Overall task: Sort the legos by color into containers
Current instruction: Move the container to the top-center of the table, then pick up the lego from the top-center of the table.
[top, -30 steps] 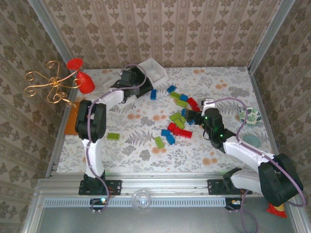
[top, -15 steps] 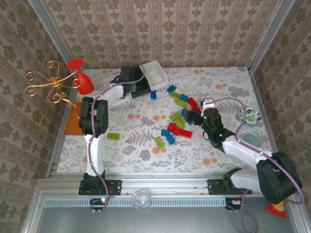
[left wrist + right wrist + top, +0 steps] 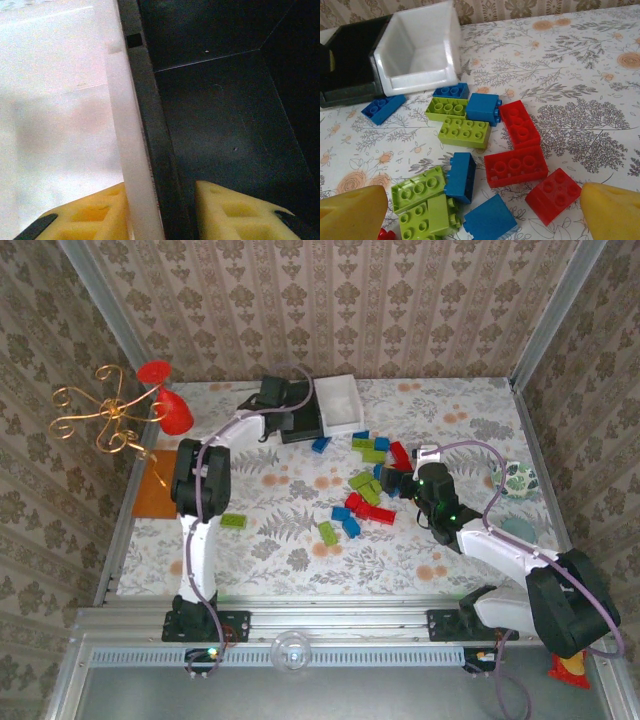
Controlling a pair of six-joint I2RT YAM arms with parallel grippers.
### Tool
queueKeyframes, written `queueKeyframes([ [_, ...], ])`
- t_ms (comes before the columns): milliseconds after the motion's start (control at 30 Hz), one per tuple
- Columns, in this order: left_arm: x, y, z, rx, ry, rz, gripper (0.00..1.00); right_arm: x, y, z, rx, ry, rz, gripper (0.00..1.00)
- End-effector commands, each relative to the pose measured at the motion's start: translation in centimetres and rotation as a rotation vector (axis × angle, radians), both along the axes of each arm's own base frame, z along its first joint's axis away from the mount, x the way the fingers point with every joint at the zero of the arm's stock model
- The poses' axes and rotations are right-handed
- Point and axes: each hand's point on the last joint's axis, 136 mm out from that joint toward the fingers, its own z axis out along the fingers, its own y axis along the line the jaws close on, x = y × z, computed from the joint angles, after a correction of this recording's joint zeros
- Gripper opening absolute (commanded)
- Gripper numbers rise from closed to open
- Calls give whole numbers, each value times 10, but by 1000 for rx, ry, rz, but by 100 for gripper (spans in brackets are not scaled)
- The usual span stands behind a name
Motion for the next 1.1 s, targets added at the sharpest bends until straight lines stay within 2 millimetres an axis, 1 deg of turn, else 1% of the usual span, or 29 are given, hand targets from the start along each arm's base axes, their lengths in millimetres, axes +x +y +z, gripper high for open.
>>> queueKeyframes([
  [0,-6,-25,-12,2,51,-94,37,1,-3,-1,-4,10,-32,100],
  [67,-1,-27,-9,4,50,-95,37,1,-3,-1,-3,10,-29,100],
  [100,2,-26,-6,9,44,-90,40,1,-2,0,-3,11,-26,100],
  [167,8,-27,4,11,26,-87,49,1,-1,1,-3,11,-20,100],
  [267,10,-29,31,-8,-26,-86,63,1,0,0,-5,11,-18,100],
  [333,2,-32,54,-31,-74,-97,70,1,-1,0,-6,12,-20,100],
  [367,-5,-33,62,-39,-94,-103,72,1,-1,0,-7,12,-20,100],
  [433,-27,-36,75,-66,-135,-133,77,1,-2,0,-8,12,-25,100],
  [467,-38,-37,76,-78,-143,-148,79,1,-2,0,-10,13,-26,100],
  [533,-61,-34,70,-117,-136,-167,81,1,-2,-1,-11,16,-28,100],
  [567,-74,-36,60,-150,-113,-194,81,1,-2,-1,-9,15,-29,100],
  [600,-94,-55,52,-187,-89,-257,82,2,-2,-2,-7,17,-29,100],
  [633,-105,-59,42,-212,-64,-287,82,2,-1,-3,-5,19,-30,100],
  [700,-119,-68,29,-237,-36,-351,81,3,0,-5,0,27,-25,100],
  [767,-125,-76,17,-227,-21,-403,80,3,2,-7,3,39,-22,100],
  [867,-127,-85,0,-190,16,-450,79,3,1,-7,2,40,-25,100],
  [967,-123,-93,-11,-161,24,-470,79,2,-2,-5,-7,33,-36,100],
  [1067,-113,-99,-23,-125,32,-483,77,2,-2,-4,-6,29,-37,100],
])
